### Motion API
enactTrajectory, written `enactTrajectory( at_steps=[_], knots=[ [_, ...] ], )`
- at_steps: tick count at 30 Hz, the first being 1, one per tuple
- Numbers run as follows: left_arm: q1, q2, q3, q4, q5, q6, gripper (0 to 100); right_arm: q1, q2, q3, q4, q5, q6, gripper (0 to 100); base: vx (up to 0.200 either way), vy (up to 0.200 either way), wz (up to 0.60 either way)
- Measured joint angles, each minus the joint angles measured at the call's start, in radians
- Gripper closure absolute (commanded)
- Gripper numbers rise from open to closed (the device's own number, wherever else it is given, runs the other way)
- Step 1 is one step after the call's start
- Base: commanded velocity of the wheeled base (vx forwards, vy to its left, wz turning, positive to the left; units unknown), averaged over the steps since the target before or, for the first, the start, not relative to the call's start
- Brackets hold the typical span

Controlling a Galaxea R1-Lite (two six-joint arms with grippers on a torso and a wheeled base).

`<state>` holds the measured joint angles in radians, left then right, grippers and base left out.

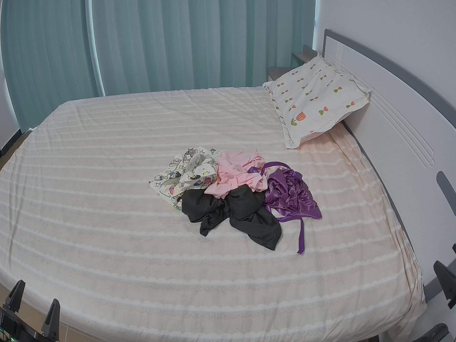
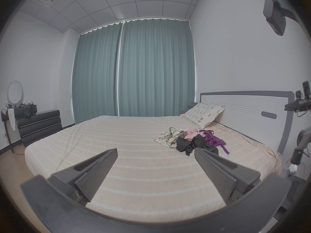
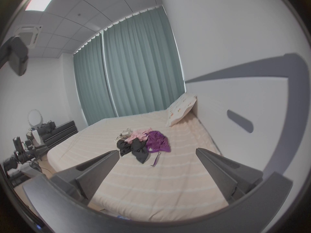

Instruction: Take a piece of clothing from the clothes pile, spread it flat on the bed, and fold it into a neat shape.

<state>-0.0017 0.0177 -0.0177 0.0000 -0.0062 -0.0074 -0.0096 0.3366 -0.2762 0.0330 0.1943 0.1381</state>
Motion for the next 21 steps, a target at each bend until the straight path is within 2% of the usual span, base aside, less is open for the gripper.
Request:
enactTrajectory(
  at_steps=[5,11,21],
  knots=[
    [0.0,0.0,0.0,0.0,0.0,0.0,0,0.002,0.228,-0.001,-0.099,0.059,0.032,0,0.0,0.0,0.0],
    [0.0,0.0,0.0,0.0,0.0,0.0,0,0.019,0.521,-0.007,-0.248,0.099,0.081,0,0.0,0.0,0.0],
    [0.0,0.0,0.0,0.0,0.0,0.0,0,0.105,1.023,-0.059,-0.586,0.123,0.29,0,0.0,0.0,0.0]
  ],
)
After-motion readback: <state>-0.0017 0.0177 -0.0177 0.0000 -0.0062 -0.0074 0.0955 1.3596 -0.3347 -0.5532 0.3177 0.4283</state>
